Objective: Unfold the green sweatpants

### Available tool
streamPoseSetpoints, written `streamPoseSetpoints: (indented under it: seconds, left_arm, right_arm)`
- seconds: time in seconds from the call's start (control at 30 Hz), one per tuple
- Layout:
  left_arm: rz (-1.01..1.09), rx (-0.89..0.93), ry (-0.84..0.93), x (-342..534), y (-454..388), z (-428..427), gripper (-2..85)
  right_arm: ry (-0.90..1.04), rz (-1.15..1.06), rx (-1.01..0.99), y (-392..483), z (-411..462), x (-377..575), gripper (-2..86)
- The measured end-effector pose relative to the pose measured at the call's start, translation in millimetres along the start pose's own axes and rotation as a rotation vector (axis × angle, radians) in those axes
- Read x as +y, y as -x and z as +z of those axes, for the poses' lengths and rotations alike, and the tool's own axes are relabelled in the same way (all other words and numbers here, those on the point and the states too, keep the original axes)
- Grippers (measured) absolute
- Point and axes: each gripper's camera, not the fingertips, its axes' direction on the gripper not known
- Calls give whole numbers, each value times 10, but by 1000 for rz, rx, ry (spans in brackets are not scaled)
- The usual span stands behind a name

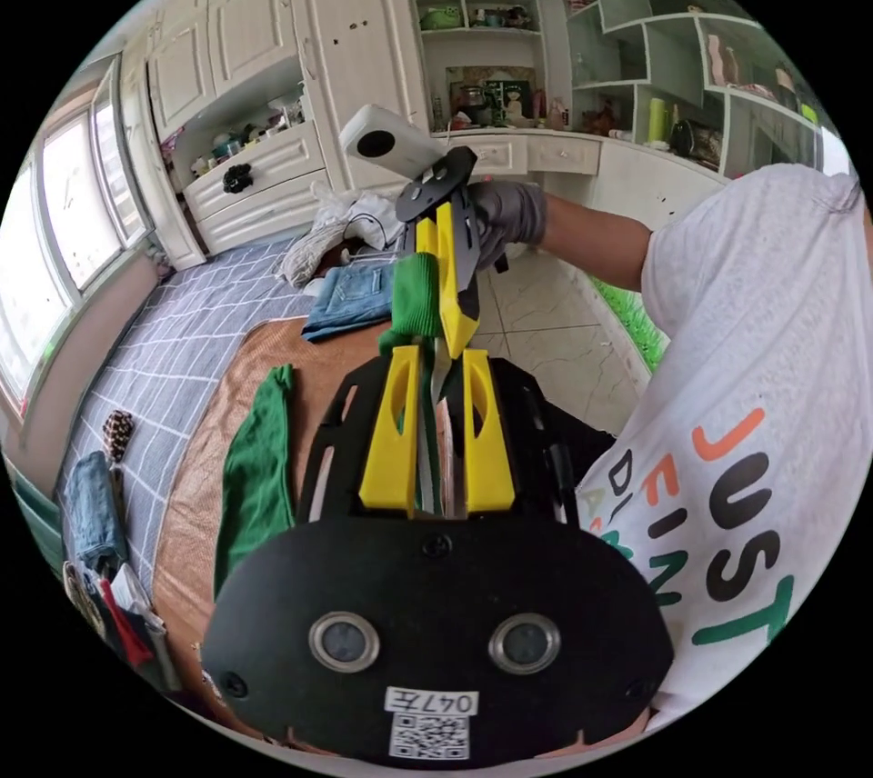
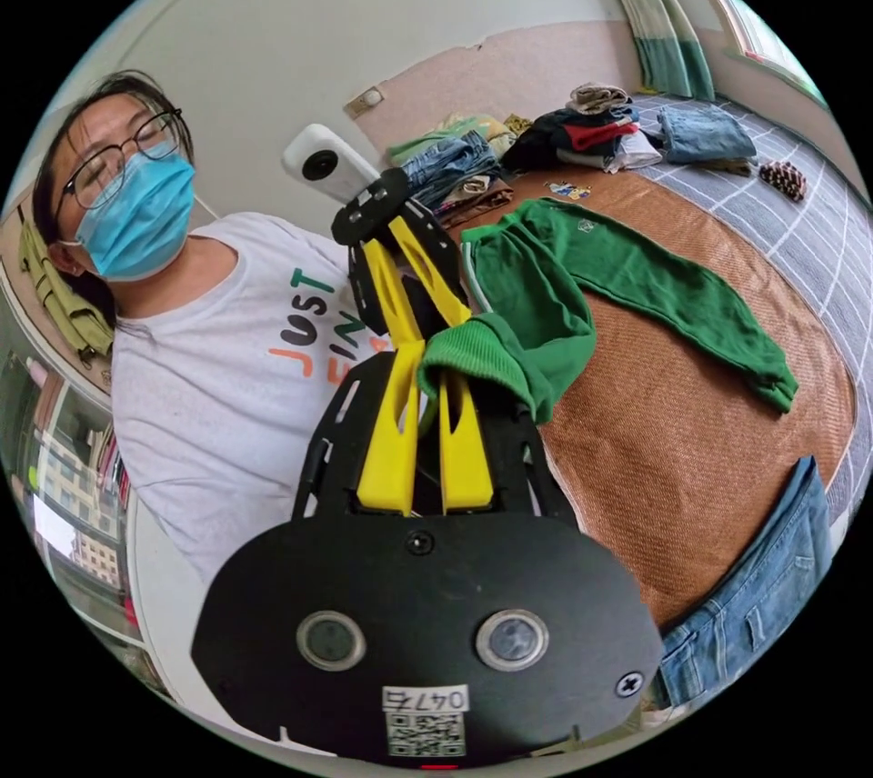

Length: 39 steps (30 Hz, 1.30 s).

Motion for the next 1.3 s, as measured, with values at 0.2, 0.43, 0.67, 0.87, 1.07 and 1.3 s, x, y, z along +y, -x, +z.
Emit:
streamPoseSetpoints:
  seconds: [0.2,0.43,0.67,0.87,1.07,1.3]
  left_arm:
    - [33,-17,-6,-179,-132,-37,10]
    - [-64,6,-33,-261,71,-94,-9]
    - [-52,9,-87,-522,-139,15,-9]
    - [-65,35,-101,-683,-366,175,-10]
    - [-152,67,-117,-910,-510,718,-10]
    - [-464,78,-147,-822,-171,1608,-10]
  right_arm:
    - [-85,-20,-59,139,23,-4,19]
    - [-50,-86,100,661,100,78,46]
    - [191,-181,290,1394,856,-360,103]
    - [272,-103,572,1620,1167,-300,74]
    - [452,-181,953,1952,1565,-283,81]
    - [353,-108,763,1772,961,469,97]
